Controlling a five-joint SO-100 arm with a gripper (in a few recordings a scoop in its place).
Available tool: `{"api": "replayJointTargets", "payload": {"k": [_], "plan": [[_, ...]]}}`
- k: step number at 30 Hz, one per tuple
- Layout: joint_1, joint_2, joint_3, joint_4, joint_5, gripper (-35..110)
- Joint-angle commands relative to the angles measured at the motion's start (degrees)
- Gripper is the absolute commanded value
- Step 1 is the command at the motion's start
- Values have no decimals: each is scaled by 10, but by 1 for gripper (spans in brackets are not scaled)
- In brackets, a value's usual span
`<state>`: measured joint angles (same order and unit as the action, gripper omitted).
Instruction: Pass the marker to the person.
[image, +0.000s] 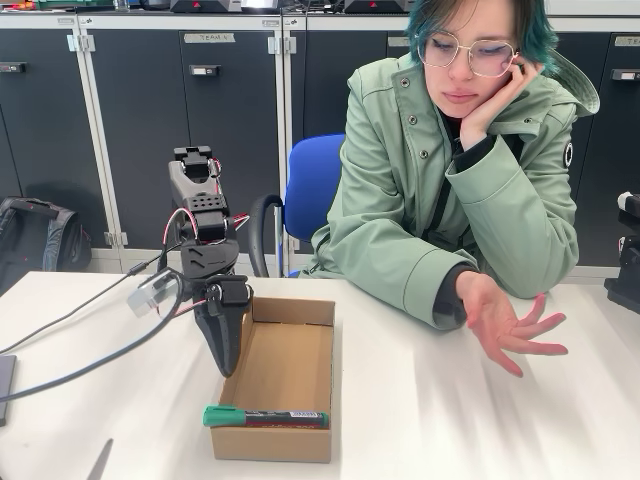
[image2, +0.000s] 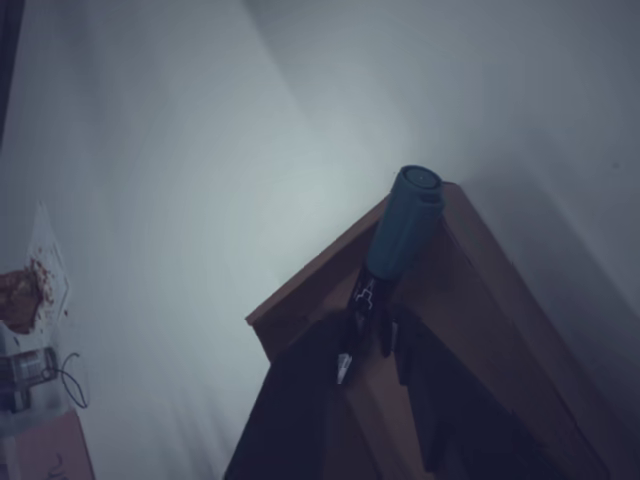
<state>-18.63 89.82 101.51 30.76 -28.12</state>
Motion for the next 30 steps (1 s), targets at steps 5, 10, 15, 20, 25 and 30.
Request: {"api": "replayJointTargets", "payload": {"k": [5, 10, 15, 20, 25, 30], "plan": [[7, 2, -4, -47, 55, 17], [13, -33, -24, -70, 104, 18], [15, -84, -53, -72, 140, 17], [7, -127, -85, -84, 177, 18], [1, -168, -121, -76, 192, 20], [4, -184, -127, -76, 209, 21]]}}
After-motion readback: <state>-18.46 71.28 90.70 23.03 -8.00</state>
